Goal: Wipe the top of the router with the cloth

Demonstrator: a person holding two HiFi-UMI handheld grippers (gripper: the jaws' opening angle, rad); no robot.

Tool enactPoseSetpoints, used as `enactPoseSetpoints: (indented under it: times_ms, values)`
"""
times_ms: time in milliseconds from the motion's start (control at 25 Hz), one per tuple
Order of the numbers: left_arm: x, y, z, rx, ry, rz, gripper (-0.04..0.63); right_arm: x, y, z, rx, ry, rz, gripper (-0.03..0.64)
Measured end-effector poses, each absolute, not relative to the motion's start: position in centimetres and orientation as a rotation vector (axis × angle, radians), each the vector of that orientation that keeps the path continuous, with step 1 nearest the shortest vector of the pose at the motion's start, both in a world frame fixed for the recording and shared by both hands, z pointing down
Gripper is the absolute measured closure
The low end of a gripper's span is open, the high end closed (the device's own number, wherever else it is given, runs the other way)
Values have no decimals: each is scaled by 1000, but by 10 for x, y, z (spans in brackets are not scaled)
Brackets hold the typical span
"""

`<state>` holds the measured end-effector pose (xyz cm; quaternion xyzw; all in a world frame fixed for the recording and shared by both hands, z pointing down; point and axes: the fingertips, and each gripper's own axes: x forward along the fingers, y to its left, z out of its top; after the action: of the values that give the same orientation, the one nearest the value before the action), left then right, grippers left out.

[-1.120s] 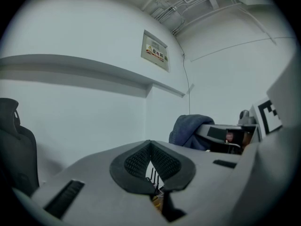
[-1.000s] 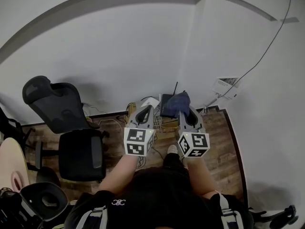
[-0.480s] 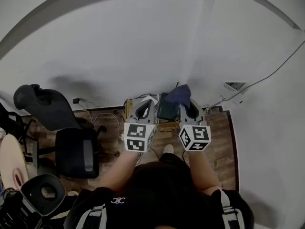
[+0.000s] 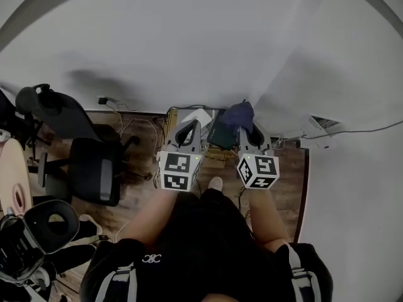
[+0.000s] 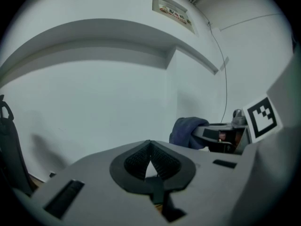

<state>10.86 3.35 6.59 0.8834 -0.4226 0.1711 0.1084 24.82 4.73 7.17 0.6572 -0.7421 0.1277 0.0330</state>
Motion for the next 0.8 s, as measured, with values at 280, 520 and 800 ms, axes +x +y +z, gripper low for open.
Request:
enactPoseSetpoints:
  times_ms: [280,520,800]
  values:
    - [100,5,127,2465,-1239,576,601,255,17,125,1946,-2247,541,577]
    - [94,-23,176,2391,-1207,579,601,245,-2,170,1850,-2192,669,577]
    - [82,-31,265,2264,-1195,599,601,220,-20,243,1711,-2151,739,577]
